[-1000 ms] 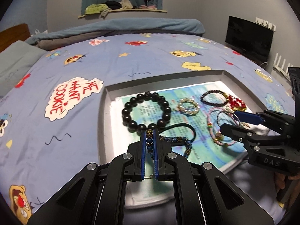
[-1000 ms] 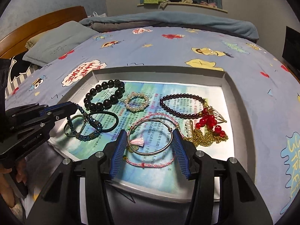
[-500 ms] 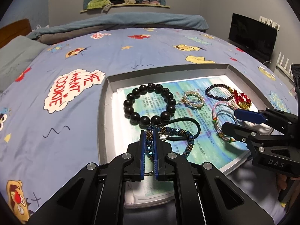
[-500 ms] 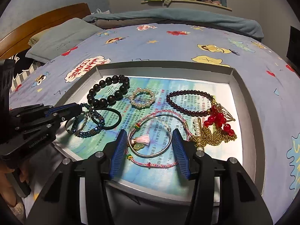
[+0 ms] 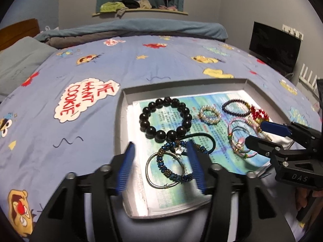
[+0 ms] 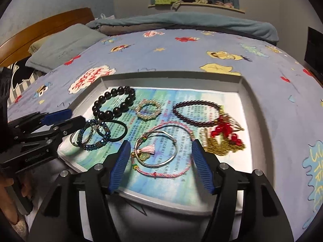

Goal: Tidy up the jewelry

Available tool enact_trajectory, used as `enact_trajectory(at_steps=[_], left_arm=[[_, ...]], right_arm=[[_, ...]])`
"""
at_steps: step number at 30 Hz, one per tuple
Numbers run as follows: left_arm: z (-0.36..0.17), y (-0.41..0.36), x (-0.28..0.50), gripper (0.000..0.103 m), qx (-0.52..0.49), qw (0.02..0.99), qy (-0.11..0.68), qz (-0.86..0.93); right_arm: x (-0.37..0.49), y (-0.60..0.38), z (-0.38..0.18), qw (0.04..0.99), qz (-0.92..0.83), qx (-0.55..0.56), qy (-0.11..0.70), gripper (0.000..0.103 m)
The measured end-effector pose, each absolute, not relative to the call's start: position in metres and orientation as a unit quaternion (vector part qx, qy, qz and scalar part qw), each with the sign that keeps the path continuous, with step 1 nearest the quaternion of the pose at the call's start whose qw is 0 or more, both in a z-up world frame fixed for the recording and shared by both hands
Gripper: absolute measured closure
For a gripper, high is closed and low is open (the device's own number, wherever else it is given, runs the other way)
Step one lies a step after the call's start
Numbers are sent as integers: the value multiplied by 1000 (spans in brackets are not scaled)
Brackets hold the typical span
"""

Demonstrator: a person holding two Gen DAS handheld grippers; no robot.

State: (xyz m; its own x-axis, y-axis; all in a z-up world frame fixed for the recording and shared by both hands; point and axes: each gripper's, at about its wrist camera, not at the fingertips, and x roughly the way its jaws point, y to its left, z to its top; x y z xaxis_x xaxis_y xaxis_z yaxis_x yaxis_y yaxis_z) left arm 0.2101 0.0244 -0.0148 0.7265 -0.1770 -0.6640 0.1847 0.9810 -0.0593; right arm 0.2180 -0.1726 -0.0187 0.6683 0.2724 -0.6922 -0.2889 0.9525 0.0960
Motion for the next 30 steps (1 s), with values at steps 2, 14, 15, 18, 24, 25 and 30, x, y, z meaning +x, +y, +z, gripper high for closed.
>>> enact_trajectory(at_steps=[2, 14, 15, 18, 24, 25, 30], left_arm=[[-10, 25, 204, 32, 5, 933, 349, -94], [9, 27, 146, 9, 12, 944, 320, -85], [9, 27, 139, 8, 12, 944, 318, -82], [8, 26, 121, 8, 8, 947, 310, -80], [-3, 26, 95, 7, 0, 955, 289, -67], [-4, 26, 92, 6, -8, 957, 281, -68], [-4, 16, 89, 6, 2, 967, 246, -62]], right_arm=[[214, -178, -15, 916, 147, -6, 373, 31], [158, -199, 9, 937, 120, -5, 328, 6], [153, -200, 9, 938, 121, -7, 325, 6], [138, -203, 10, 941, 124, -5, 315, 6], [117, -201, -1, 948, 128, -11, 291, 6], [114, -202, -2, 951, 121, -18, 283, 6], [112, -213, -3, 961, 99, -2, 260, 6]])
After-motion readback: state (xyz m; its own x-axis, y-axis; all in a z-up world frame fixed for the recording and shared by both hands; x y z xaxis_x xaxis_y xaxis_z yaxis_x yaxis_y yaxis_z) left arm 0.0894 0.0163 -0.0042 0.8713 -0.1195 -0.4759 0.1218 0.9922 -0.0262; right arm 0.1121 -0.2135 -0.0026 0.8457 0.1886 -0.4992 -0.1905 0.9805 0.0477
